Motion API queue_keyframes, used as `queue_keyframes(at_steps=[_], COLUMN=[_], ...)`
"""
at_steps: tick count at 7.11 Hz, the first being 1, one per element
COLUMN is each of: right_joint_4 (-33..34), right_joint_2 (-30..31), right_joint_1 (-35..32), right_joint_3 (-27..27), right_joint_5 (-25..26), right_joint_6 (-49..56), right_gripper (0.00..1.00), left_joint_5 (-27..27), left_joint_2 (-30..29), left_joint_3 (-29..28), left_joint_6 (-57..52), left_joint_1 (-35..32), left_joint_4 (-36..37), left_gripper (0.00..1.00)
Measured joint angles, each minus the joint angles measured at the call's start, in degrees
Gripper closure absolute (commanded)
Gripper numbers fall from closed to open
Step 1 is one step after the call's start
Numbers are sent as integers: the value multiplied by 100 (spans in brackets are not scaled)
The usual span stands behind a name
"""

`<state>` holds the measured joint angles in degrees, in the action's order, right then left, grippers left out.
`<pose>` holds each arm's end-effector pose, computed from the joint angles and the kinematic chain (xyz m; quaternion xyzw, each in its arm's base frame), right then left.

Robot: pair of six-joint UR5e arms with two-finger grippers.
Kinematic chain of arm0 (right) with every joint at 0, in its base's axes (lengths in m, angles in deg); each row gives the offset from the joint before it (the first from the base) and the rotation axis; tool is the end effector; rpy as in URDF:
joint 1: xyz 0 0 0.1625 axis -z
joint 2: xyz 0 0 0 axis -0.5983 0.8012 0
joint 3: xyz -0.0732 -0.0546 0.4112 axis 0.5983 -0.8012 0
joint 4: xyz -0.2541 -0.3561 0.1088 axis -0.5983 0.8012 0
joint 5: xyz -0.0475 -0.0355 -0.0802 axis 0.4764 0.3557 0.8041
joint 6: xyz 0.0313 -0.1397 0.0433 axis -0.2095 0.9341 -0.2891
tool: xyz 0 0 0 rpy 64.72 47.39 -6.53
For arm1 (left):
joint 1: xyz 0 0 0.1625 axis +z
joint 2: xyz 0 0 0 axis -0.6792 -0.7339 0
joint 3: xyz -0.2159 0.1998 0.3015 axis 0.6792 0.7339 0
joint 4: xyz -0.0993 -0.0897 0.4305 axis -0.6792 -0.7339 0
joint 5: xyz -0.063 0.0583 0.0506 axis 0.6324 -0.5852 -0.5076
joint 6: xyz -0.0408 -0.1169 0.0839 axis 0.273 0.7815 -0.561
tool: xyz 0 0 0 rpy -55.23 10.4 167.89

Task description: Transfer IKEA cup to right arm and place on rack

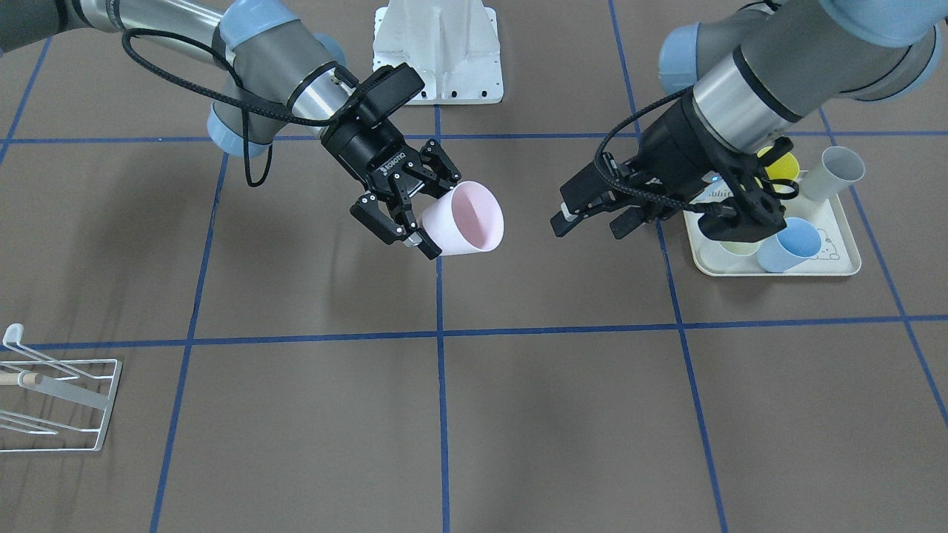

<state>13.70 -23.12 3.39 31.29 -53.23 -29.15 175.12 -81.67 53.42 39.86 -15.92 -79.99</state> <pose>-0.5145 -0.5222 0.1189 0.6303 -0.3733 -0.2139 0.6463 0.3426 -0.6184 0.1542 0.0229 0.5934 -0.1302 0.7940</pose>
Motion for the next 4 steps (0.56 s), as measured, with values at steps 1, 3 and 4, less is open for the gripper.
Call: queue_keyframes(at_steps=[1,3,4], right_joint_4=[1022,2616,3083], right_joint_2=[9,51,129], right_joint_1=[-185,-614,-891], right_joint_3=[424,999,1102], right_joint_5=[-5,-3,-7], right_joint_6=[147,1013,1693], right_gripper=[62,65,66], left_joint_5=[-402,-895,-968], left_joint_2=[267,929,1265], left_joint_3=[26,56,66], left_joint_6=[-441,-1803,-2561], left_joint_1=[-5,-55,-134], left_joint_4=[-5,-2,-7], left_gripper=[0,0,0])
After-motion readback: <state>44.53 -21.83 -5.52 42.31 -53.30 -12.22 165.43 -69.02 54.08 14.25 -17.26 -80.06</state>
